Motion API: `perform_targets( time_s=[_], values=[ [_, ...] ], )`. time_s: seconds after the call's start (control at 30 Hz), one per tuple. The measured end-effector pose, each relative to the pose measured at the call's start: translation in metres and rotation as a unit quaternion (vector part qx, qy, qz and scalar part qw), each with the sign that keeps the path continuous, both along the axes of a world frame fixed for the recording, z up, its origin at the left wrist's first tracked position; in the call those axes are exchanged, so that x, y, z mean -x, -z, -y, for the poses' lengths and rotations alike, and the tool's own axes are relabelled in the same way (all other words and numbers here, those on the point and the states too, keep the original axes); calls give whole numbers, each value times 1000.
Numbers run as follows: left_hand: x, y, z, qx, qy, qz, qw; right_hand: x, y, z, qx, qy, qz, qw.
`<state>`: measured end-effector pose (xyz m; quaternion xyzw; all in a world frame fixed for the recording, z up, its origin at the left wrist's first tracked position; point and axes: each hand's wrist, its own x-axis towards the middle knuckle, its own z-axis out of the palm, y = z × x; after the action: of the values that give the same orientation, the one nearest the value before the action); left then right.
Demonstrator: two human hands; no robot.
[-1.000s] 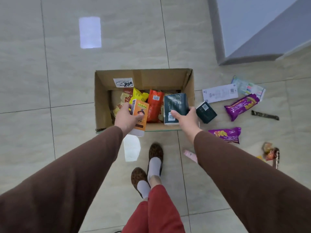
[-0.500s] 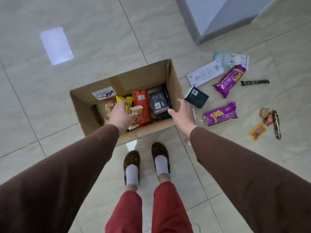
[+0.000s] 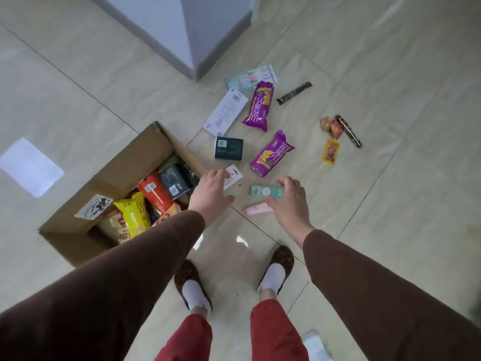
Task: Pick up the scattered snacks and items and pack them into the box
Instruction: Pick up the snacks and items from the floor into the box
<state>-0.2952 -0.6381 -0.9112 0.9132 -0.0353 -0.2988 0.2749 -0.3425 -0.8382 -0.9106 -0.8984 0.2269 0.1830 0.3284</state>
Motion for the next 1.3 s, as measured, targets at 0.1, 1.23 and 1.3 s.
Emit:
perform_targets(
  time_s=[0.1, 1.23, 1.3],
  values=[
    [-6, -4, 67, -1, 44, 3, 999, 10, -2, 64, 3, 40, 5, 999],
    [-202, 137, 483, -103, 109, -13, 989, -169, 147, 499, 12, 28, -15, 999],
    [-218, 157, 496, -111, 98, -11, 989, -182, 170, 518, 17, 8, -24, 1000]
  ],
)
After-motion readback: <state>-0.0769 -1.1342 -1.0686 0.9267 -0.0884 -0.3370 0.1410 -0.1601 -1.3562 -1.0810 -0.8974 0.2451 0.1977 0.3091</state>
